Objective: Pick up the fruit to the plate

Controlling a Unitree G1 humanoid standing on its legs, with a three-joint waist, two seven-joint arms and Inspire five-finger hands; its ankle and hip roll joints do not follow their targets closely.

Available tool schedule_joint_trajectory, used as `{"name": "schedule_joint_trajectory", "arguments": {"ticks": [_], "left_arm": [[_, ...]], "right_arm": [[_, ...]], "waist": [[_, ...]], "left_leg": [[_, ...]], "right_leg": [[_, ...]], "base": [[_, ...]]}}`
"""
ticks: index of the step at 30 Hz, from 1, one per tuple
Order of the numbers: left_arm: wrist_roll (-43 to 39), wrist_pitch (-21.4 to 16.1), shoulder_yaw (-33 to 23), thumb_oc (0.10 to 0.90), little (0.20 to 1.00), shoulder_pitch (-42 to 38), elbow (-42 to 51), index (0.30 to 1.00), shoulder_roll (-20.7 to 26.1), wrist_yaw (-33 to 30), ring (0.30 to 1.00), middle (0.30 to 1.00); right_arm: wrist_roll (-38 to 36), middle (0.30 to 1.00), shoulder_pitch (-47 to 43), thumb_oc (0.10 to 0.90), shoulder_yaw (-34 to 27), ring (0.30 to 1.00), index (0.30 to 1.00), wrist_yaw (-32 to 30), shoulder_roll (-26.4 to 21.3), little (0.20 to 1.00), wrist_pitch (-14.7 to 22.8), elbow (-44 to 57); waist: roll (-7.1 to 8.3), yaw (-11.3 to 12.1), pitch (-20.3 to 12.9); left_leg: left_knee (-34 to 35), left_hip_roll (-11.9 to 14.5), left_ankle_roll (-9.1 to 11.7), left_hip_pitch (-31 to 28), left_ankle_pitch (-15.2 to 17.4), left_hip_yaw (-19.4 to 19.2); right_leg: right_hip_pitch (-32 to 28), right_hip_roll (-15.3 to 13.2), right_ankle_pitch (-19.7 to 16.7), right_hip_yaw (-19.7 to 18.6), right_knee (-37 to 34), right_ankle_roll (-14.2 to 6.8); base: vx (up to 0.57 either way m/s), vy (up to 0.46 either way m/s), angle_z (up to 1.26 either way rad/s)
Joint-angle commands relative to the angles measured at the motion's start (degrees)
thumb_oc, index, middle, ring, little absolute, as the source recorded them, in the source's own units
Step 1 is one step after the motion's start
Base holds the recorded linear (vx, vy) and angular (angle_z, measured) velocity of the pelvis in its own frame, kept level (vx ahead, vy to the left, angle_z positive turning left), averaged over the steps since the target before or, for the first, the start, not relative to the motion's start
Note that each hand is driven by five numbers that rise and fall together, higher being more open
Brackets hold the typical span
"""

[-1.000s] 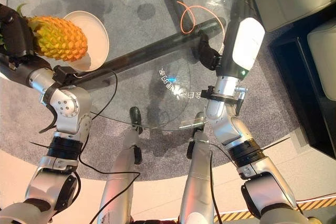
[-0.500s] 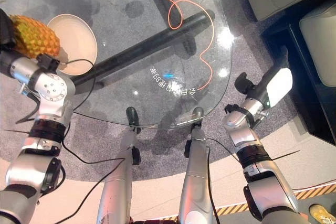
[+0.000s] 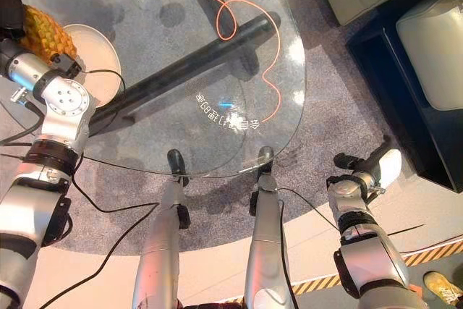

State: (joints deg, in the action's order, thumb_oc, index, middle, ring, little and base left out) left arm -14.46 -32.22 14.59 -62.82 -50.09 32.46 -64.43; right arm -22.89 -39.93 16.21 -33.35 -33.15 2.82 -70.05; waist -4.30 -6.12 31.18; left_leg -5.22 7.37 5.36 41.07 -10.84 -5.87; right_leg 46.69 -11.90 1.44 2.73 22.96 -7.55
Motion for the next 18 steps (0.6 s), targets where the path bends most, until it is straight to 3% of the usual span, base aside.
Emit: {"name": "schedule_joint_trajectory", "arguments": {"ticks": [1, 6, 18], "left_arm": [[1.4, -2.1, -0.3, 0.1, 0.2, -9.1, -0.9, 0.3, 6.1, 0.3, 0.3, 0.3], [0.2, -1.7, -0.4, 0.1, 0.2, -9.5, -2.7, 0.3, 5.3, 2.6, 0.3, 0.3], [-4.5, -2.0, -0.7, 0.1, 0.2, -10.1, -7.5, 0.3, 5.1, 10.7, 0.3, 0.3]], "right_arm": [[-2.5, 0.9, 0.2, 0.8, -0.8, 0.9, 0.9, 8.2, 0.5, 0.9, -3.7, -4.0], [-1.2, 0.9, -0.3, 0.8, 0.6, 0.9, 0.9, 12.6, 1.3, 0.9, -5.0, -5.3], [0.9, 0.9, -1.8, 0.8, 1.0, 0.9, 0.9, 13.0, 1.7, 0.9, -6.3, -4.7]], "waist": [[2.93, 2.0, -1.4], [3.34, 1.9, -1.4], [3.79, 1.2, -1.4]], "left_leg": [[-8.4, -0.8, 0.5, 1.1, 8.4, -0.5], [-8.8, -0.6, 0.6, 1.5, 8.3, -0.3], [-9.5, -0.5, 0.8, 2.2, 8.4, -0.5]], "right_leg": [[-1.8, 1.9, -0.3, 3.9, -2.9, 1.8], [-1.5, 2.3, -0.1, 3.8, -2.4, 2.0], [-0.8, 2.8, 0.0, 3.1, -2.0, 2.0]], "base": [[0.0, 0.0, 0.0], [0.0, 0.0, 0.0], [0.0, 0.0, 0.0]]}}
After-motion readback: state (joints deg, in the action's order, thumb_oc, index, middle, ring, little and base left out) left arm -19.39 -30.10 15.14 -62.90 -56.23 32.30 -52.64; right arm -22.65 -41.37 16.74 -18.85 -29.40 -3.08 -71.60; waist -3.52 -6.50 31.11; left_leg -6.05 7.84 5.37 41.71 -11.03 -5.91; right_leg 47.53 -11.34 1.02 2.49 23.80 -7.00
